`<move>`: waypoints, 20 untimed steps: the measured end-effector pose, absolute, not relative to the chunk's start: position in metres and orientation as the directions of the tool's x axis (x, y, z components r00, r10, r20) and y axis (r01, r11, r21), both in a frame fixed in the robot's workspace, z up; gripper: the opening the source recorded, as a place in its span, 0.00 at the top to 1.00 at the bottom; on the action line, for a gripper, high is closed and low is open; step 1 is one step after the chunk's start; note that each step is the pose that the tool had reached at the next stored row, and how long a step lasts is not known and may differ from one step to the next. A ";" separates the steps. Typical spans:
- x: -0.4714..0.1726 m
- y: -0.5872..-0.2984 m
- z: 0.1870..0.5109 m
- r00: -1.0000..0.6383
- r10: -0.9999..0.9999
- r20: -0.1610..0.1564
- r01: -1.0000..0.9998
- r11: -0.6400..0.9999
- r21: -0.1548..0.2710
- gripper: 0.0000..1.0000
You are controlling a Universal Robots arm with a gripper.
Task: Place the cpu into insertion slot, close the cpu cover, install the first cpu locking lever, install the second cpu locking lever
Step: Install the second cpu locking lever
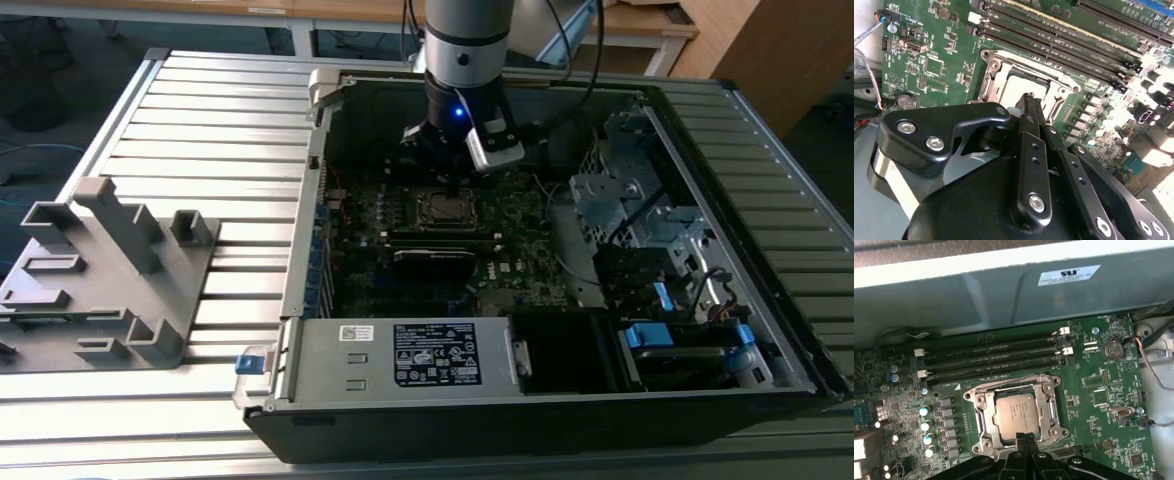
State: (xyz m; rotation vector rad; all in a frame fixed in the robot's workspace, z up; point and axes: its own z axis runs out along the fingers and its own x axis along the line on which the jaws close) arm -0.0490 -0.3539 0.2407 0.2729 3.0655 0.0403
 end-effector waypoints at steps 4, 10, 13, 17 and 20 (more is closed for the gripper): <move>-0.049 -0.358 0.241 -0.982 0.177 -0.061 0.176 0.984 0.032 0.90; -0.049 -0.363 0.241 -0.982 0.177 -0.061 0.176 0.984 0.032 0.90; -0.049 -0.366 0.241 -0.982 0.177 -0.061 0.176 0.984 0.032 0.90; -0.049 -0.371 0.241 -0.982 0.177 -0.061 0.176 0.984 0.031 0.90; -0.049 -0.373 0.241 -0.982 0.177 -0.061 0.176 0.984 0.031 0.90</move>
